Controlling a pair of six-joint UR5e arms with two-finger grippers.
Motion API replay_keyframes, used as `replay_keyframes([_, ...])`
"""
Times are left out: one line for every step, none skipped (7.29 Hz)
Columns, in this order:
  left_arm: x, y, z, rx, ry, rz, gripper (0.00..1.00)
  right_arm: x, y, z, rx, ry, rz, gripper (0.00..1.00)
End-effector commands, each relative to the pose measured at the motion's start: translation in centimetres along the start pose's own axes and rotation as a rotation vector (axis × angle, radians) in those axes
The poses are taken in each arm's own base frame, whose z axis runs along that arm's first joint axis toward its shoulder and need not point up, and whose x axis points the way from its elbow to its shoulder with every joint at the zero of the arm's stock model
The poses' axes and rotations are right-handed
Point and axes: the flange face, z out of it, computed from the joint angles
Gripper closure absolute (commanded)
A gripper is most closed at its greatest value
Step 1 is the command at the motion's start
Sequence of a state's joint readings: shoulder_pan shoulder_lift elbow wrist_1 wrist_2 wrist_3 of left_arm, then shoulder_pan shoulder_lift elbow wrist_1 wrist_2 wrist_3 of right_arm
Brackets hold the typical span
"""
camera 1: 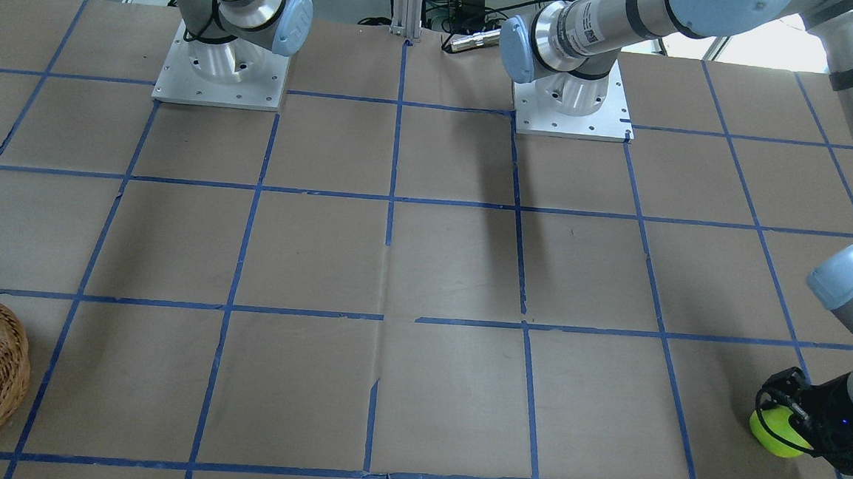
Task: Put all apples into basket
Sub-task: 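Drop the red apple into the basket while left gripper grasps the green apple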
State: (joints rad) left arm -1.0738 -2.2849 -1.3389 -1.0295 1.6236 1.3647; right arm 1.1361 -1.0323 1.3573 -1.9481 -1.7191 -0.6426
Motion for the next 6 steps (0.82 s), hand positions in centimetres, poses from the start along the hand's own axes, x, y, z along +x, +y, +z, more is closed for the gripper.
replay_keyframes([1.4, -0.8, -1.8, -0.013, 0.048, -0.152, 1.0, 1.8, 0.4, 3.6, -0.011, -0.033, 0.011, 0.56])
replay_keyframes([3.5, -1.6, -3.8, -0.034, 0.114, -0.343, 1.0, 1.9, 0.4, 4.1, -0.014, -0.037, 0.01, 0.01])
replay_keyframes([6.7, -4.0, -6.8, -0.014, 0.174, -0.515, 1.0, 2.1, 0.0, 4.8, -0.026, -0.039, 0.013, 0.0])
replay_keyframes([10.7, -7.3, -8.6, -0.045, 0.194, -0.698, 1.0, 2.3, 0.1, 3.5, -0.026, -0.039, 0.015, 0.0])
replay_keyframes([15.2, -10.5, -9.6, -0.055, 0.21, -0.781, 1.0, 2.3, 0.2, 0.3, -0.017, -0.036, 0.009, 0.0])
replay_keyframes([20.7, -13.1, -8.7, -0.076, 0.272, -0.869, 1.0, 2.0, -0.9, -2.3, -0.002, -0.029, -0.008, 0.0])
